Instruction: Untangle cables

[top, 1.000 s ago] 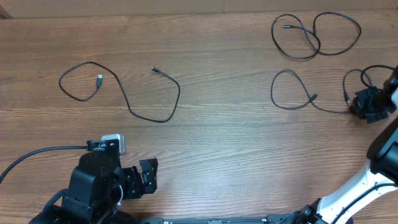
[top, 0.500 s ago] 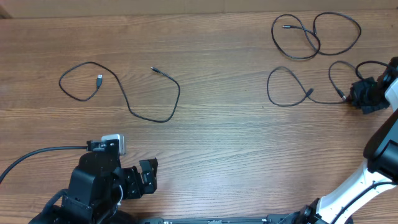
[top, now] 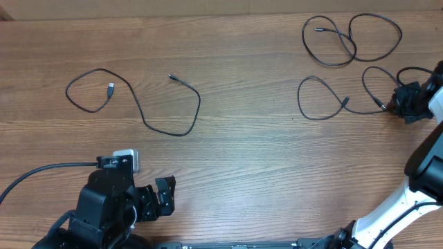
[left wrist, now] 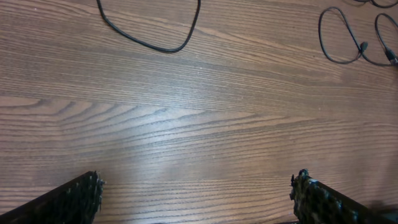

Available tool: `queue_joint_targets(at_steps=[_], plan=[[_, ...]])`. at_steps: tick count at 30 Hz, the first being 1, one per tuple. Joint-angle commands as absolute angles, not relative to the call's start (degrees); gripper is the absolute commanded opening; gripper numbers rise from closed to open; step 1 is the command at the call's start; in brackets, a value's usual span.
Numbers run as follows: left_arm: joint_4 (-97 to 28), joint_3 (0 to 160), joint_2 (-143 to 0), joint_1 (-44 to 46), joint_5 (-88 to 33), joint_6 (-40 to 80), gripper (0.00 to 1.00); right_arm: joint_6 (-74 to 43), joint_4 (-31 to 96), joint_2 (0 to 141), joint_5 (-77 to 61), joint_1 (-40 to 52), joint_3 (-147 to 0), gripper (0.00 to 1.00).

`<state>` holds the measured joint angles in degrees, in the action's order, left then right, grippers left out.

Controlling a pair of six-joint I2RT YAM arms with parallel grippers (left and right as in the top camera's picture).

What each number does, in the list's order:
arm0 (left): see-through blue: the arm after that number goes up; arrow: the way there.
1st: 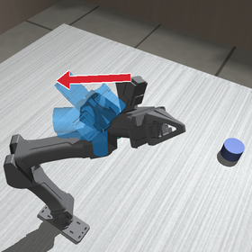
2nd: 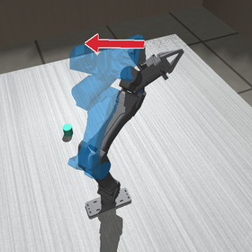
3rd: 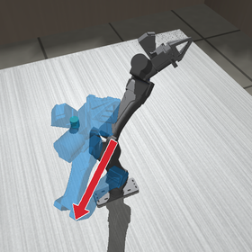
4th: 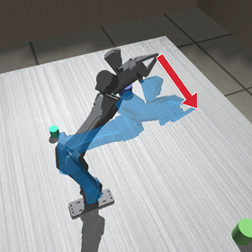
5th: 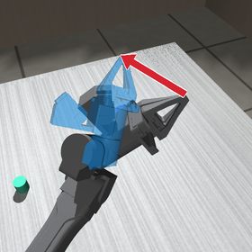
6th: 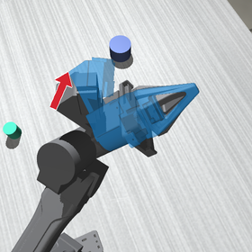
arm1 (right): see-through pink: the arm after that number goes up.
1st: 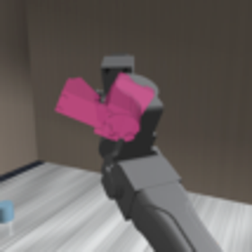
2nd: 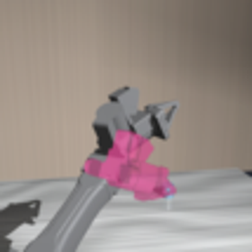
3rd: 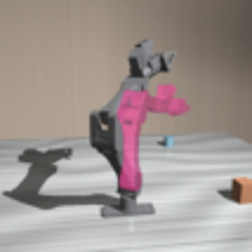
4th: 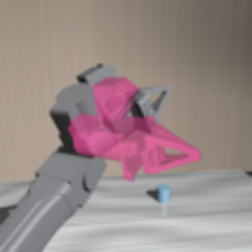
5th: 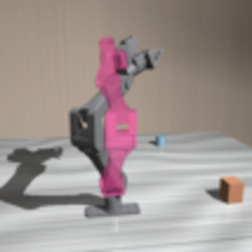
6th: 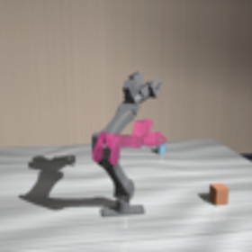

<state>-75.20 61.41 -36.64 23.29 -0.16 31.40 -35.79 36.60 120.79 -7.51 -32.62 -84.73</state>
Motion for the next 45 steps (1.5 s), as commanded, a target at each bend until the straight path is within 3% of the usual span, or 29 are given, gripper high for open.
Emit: queue_joint_targets(at_steps=[1,12,13,15,20,28,36,45], plan=[[-75.18,60.95,-36.36,23.7,0.38,31.79,0.99,-35.51,36.97,120.22,-7.05,-33.8,-84.44,0.22],[-75.83,60.95,-36.36,23.7,0.4,31.79,0.99,-32.93,40.36,120.22,-4.05,-37.89,-85.25,0.12],[-75.83,60.95,-36.36,23.7,0.38,31.79,0.99,-32.88,40.38,120.2,-4.14,-37.91,-85.27,0.16],[-75.85,60.95,-36.36,23.7,0.38,31.79,1.0,-31.97,40.99,120.11,-4.16,-37.91,-85.62,0.51],[-75.83,60.95,-36.36,23.7,0.4,31.79,1.0,-26.85,47.11,119.59,-3.88,-38.02,-90.98,0.77],[-75.79,60.95,-36.36,23.7,0.43,31.79,0.99,-25.12,58.41,113.84,-5.82,-37.63,-101.49,0.79],[-75.72,60.95,-36.36,23.7,0.49,31.77,1.0,-8.34,63.61,110.8,-31.44,-30.0,-100.84,0.76],[-75.35,60.95,-36.36,23.7,0.56,31.77,0.99,-4.73,62.65,111.24,-15.16,-7.92,-95.57,0.75]])
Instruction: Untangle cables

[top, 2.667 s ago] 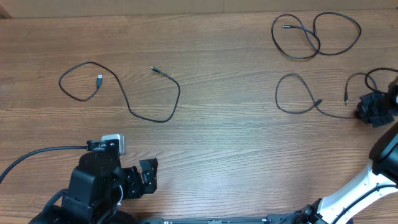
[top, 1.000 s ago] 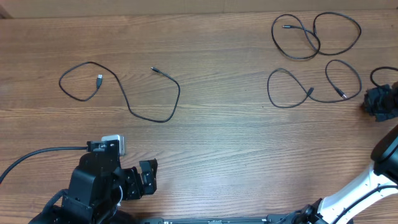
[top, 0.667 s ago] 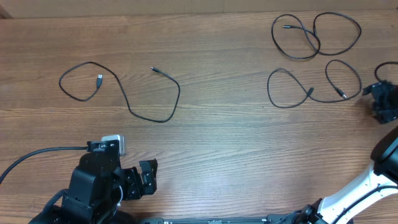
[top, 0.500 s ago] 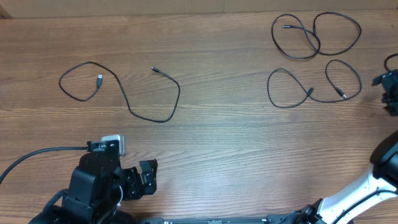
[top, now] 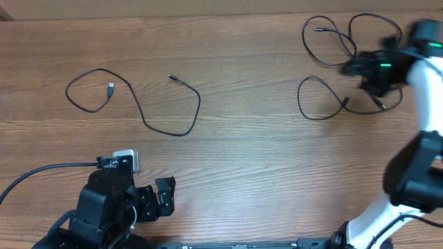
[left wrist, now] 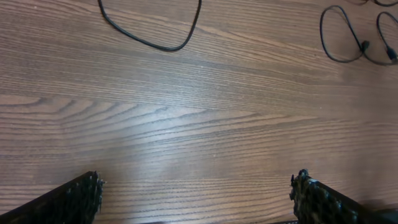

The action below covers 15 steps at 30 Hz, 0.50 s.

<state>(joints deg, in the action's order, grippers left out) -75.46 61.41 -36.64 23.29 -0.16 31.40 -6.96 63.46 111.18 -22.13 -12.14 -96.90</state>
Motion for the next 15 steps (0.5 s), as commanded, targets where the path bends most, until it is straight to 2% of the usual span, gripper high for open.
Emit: queue_joint_targets(at_steps=[1,6,9,15], plan=[[-75.37,60.95,-36.36,23.7,0.56,31.77,1.0,-4.93,61.73,111.28,-12.88,-5.85,-94.87,0.75],[-75.79,60.95,-36.36,23.7,0.38,31.79,1.0,-8.99,57.82,111.35,-0.78,2.22,-91.0,0.69],[-76.05,60.95,-36.36,23.7,0.45,31.77,0.99,-8.97,56.05,111.44,0.32,4.6,-88.84,0.64],[-75.57,60.95,-36.36,23.7,0.64,31.77,1.0,-8.58,49.58,111.57,0.14,6.28,-83.2,0.67]])
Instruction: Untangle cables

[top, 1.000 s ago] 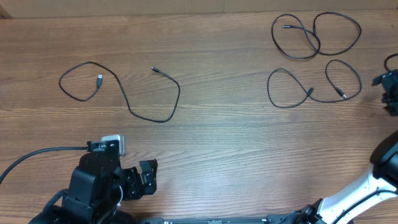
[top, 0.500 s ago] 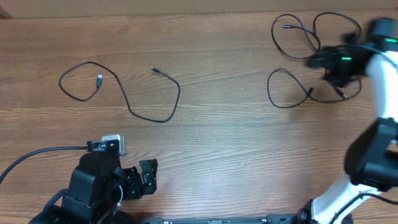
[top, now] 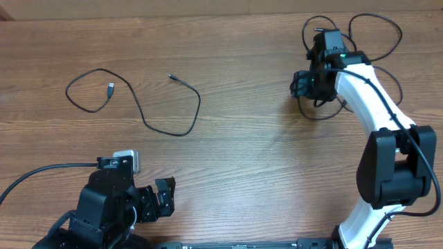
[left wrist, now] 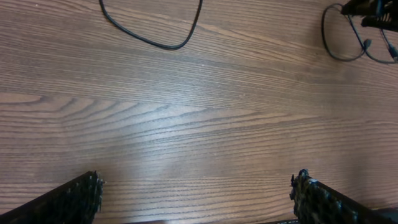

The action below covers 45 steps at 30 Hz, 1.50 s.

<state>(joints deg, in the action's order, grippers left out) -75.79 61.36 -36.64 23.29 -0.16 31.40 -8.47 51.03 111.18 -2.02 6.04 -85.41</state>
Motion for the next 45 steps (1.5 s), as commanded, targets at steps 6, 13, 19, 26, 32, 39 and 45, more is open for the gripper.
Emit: queue_joint_targets(at_steps=[6,13,19,26,32,39,45], plan=[[-75.53,60.95,-36.36,23.7,0.58,31.77,1.0,-8.47,44.53,112.03,0.16,6.31,-79.07,0.67],[-76.31,60.95,-36.36,23.7,0.56,31.77,0.99,-8.03,42.37,115.42,0.16,6.31,-77.71,0.59],[-76.51,60.95,-36.36,23.7,0.38,31.77,1.0,-7.16,42.44,116.44,0.95,6.26,-77.71,0.42],[-76.49,60.95,-36.36,23.7,0.38,31.77,1.0,-7.18,42.44,117.16,1.78,6.26,-77.17,0.27],[-76.86,60.95,-36.36,23.7,0.38,31.77,0.99,-7.22,42.35,118.76,5.23,6.26,-77.17,0.17],[-77.82,60.95,-36.36,23.7,0.38,31.77,0.99,-7.2,42.33,118.76,11.2,6.09,-77.21,0.1],[-77.87,60.95,-36.36,23.7,0.4,31.77,0.99,-7.2,42.24,118.76,11.11,4.73,-77.21,0.1]])
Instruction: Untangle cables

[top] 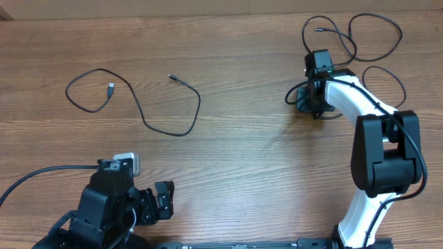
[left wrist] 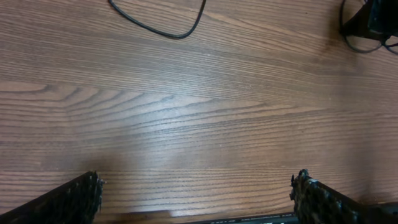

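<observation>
One black cable (top: 199,102) lies in loose loops at the left, and its near bend (left wrist: 161,32) shows in the left wrist view. Two more black cables lie at the far right: a double loop (top: 377,14) at the back and a second cable (top: 387,70) in front of it. My right gripper (top: 303,100) is low over the left end of that second cable, whose loop it mostly hides. It also shows as a dark shape (left wrist: 373,18) in the left wrist view. My left gripper (left wrist: 198,190) is open over bare wood near the front edge, with nothing between its fingers.
The white right arm (top: 367,104) reaches from the front edge up across the right side of the wooden table (top: 263,159). The left arm's base and its black lead (top: 41,169) fill the front left corner.
My right gripper has shifted slightly nearer over the left loop of the front right cable. My left gripper has drawn back a little toward the table's front edge.
My right gripper was first at the far right edge, by the end of the front cable. Then it was over the right cables further left, then at that cable's left loop, where it is now. The left cable has not moved.
</observation>
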Available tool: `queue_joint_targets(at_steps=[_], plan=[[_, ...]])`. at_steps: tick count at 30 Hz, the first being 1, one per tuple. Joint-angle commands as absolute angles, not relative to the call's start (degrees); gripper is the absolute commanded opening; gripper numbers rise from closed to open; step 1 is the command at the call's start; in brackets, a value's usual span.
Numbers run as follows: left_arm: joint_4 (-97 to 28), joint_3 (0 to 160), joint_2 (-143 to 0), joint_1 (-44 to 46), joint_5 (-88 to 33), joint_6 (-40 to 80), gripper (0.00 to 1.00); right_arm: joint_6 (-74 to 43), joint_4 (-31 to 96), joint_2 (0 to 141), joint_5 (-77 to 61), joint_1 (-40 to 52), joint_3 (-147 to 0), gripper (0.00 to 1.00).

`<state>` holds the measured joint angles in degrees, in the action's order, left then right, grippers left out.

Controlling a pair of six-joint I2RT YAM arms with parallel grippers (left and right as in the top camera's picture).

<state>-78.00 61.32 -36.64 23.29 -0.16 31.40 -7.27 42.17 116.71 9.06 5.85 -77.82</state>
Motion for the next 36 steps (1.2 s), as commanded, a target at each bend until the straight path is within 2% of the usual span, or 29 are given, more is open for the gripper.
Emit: queue_joint_targets(at_steps=[1,13,36], plan=[[-77.89,60.95,-36.36,23.7,0.4,31.77,0.99,-7.18,42.26,118.76,11.11,4.45,-77.21,0.1],[-77.87,60.95,-36.36,23.7,0.43,31.77,1.0,-6.98,41.65,118.76,6.22,-0.84,-77.21,0.1],[-77.73,60.95,-36.36,23.7,0.43,31.79,0.99,-5.91,37.36,118.76,-1.48,-0.78,-77.32,0.14]])
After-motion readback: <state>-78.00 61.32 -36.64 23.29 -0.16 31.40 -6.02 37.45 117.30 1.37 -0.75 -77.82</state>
